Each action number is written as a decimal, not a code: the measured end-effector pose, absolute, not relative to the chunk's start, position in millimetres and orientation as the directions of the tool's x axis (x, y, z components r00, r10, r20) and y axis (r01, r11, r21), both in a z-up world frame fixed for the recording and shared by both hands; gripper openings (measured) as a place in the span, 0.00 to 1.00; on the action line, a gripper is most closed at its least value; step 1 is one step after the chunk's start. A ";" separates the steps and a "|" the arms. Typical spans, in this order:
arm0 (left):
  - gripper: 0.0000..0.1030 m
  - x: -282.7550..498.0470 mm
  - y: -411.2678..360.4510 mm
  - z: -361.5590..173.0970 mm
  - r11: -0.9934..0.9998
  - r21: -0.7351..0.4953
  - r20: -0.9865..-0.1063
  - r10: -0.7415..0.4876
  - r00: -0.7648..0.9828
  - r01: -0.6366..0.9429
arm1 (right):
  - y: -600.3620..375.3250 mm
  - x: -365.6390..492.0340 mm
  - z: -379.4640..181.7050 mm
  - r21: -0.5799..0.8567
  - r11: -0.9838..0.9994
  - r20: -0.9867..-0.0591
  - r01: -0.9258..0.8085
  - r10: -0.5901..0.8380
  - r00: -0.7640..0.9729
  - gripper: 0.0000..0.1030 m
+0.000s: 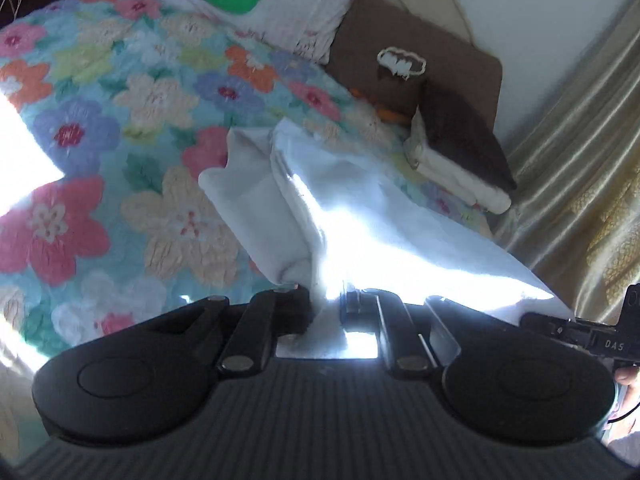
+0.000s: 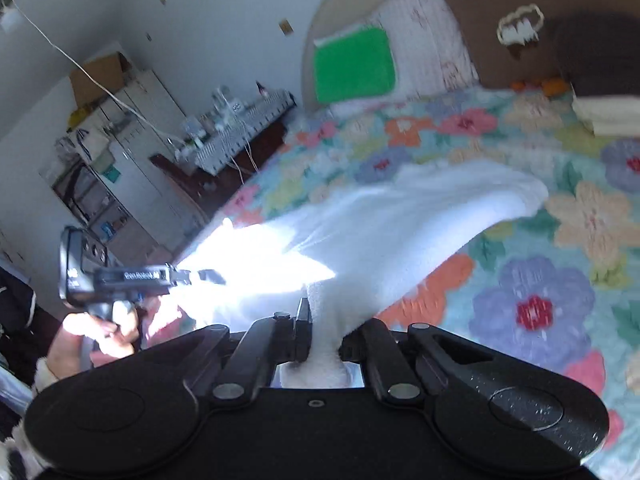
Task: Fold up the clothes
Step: 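Lift the hem with both grippers and fold it toward the collar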
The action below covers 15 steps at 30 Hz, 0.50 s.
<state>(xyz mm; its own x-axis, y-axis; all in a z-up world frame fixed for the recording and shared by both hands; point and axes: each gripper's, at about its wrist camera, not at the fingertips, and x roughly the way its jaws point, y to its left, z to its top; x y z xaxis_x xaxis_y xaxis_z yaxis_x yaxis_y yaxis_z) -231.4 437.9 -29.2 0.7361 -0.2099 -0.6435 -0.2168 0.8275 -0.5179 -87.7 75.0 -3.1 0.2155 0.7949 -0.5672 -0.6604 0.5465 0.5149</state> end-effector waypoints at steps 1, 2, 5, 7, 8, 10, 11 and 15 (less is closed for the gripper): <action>0.10 -237.7 432.0 -40.8 0.826 -0.513 -0.675 -0.222 0.703 -0.232 | 74.0 -94.2 -19.8 0.517 0.568 -0.607 -0.640 0.771 0.193 0.07; 0.10 -243.2 425.8 -51.8 0.828 -0.504 -0.704 -0.231 0.671 -0.244 | 71.7 -99.3 -36.7 0.526 0.583 -0.632 -0.619 0.755 0.175 0.07; 0.10 -240.7 414.6 -66.9 0.850 -0.465 -0.745 -0.227 0.627 -0.246 | 65.8 -95.1 -67.7 0.566 0.616 -0.668 -0.548 0.732 0.134 0.07; 0.10 -229.5 419.2 -66.7 0.847 -0.468 -0.747 -0.226 0.625 -0.253 | 63.6 -84.5 -69.1 0.587 0.614 -0.663 -0.527 0.739 0.122 0.07; 0.10 -223.6 421.7 -66.0 0.844 -0.471 -0.747 -0.227 0.625 -0.257 | 63.7 -79.2 -65.7 0.589 0.613 -0.661 -0.527 0.740 0.122 0.07; 0.10 -211.0 427.6 -58.5 0.838 -0.482 -0.738 -0.230 0.634 -0.257 | 62.0 -68.8 -55.7 0.597 0.605 -0.650 -0.527 0.750 0.125 0.07; 0.10 -206.0 429.5 -54.6 0.837 -0.483 -0.735 -0.229 0.639 -0.256 | 62.0 -64.2 -51.7 0.599 0.602 -0.644 -0.528 0.754 0.129 0.07; 0.10 -198.4 422.8 -43.7 0.844 -0.474 -0.737 -0.224 0.638 -0.251 | 60.6 -56.0 -46.3 0.609 0.609 -0.639 -0.508 0.756 0.140 0.07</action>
